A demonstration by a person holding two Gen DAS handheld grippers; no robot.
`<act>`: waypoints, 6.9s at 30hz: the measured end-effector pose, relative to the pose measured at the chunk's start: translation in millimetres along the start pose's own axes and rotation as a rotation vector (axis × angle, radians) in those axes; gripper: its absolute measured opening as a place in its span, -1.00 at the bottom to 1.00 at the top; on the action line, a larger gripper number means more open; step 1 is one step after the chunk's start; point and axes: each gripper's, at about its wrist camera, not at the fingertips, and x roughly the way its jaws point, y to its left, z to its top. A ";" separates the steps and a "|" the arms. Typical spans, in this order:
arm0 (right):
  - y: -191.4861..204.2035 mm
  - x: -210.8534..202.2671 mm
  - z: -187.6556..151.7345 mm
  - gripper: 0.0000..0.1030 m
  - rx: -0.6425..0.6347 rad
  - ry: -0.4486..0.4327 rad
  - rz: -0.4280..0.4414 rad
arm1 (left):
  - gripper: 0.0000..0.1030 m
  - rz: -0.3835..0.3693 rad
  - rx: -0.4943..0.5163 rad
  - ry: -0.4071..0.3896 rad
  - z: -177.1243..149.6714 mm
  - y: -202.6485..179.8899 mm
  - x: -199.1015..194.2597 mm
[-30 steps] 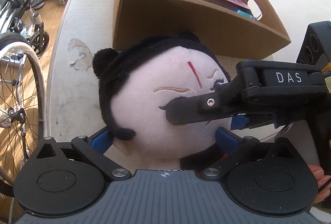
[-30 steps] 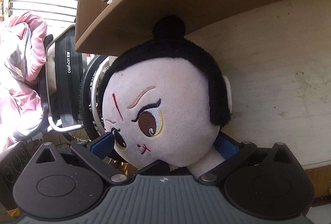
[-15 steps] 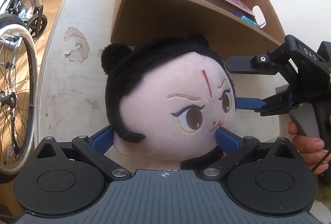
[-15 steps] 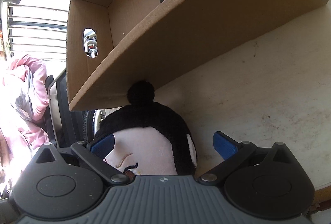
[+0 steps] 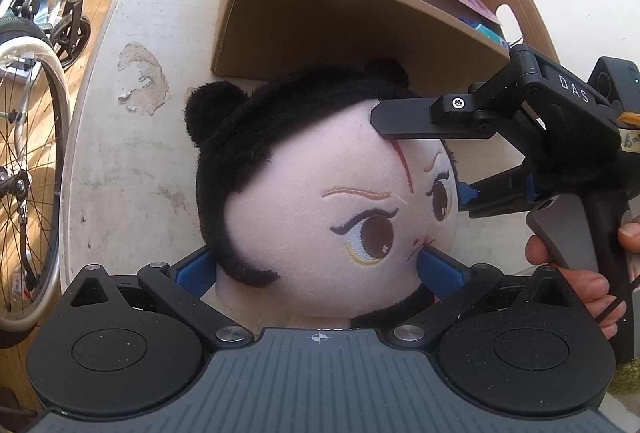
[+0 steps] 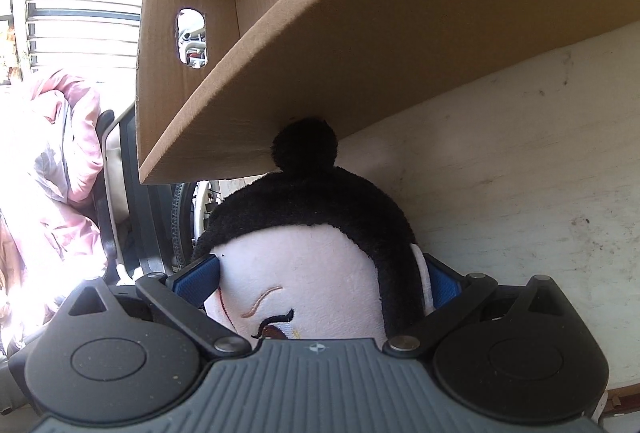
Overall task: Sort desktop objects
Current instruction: 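Lift the plush doll with both grippers and carry it over the box, then lower the plush doll into the box beside the pink booklet with both grippers, then open both grippers to release the plush doll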
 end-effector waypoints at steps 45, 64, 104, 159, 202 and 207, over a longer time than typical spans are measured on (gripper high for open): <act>84.5 -84.6 -50.3 1.00 -0.044 -0.194 0.085 | 1.00 0.089 0.125 -0.084 2.0 -48.6 -98.8; 156.7 -148.0 -0.2 1.00 -0.138 -0.349 0.121 | 1.00 0.055 0.218 -0.259 52.8 -77.8 -153.3; 20.3 -3.6 231.1 1.00 0.123 -0.186 0.193 | 1.00 0.238 0.158 -0.113 237.8 -45.5 12.2; 76.1 -8.9 254.8 0.46 -0.156 -0.177 -0.093 | 0.99 0.284 0.160 -0.001 228.6 -63.0 52.2; 15.7 -130.2 138.0 0.21 -0.137 -0.156 -0.579 | 0.97 0.100 0.361 -0.025 177.1 -141.1 50.1; 4.2 -122.4 133.0 0.22 -0.054 -0.113 -0.596 | 0.97 0.101 0.370 -0.017 174.3 -142.4 50.6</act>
